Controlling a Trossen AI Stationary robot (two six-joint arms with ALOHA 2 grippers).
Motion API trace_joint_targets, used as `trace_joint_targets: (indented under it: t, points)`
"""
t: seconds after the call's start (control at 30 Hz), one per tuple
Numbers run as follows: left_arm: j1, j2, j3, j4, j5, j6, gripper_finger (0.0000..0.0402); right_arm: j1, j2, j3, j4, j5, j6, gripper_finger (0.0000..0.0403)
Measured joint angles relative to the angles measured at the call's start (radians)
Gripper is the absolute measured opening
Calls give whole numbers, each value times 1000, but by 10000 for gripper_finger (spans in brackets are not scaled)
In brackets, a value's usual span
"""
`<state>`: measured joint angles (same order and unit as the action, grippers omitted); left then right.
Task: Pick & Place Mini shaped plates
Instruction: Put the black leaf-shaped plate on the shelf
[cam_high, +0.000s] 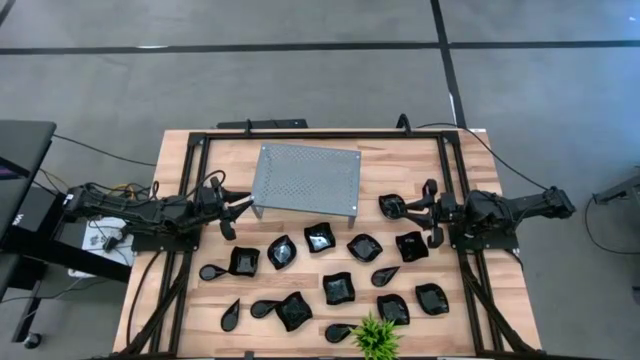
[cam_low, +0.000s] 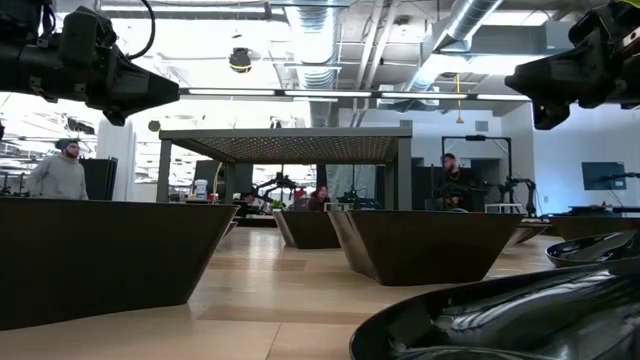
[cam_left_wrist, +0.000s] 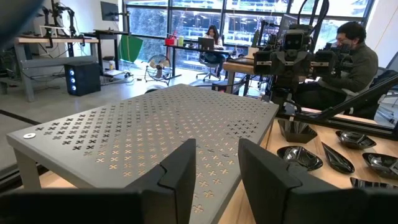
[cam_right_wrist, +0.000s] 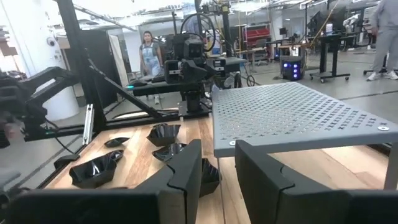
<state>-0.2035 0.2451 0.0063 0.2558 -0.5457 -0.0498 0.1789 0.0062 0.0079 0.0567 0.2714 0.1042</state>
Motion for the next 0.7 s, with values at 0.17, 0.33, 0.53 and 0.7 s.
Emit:
trace_joint_targets:
  t: [0.17, 0.33, 0.53, 0.7]
  points:
    - [0, 0, 0, 17, 0, 16, 122, -5, 0, 0, 67, 24, -49, 93]
    - [0, 0, 0, 108, 0, 139, 122, -4, -4, 0, 201, 20, -160, 93]
    - [3, -1, 0, 140, 0, 141, 122, -4, -3, 0, 282, 20, -118, 93]
    - [4, 6, 0, 188, 7, -6, 122, -28, 0, 0, 285, 90, -129, 93]
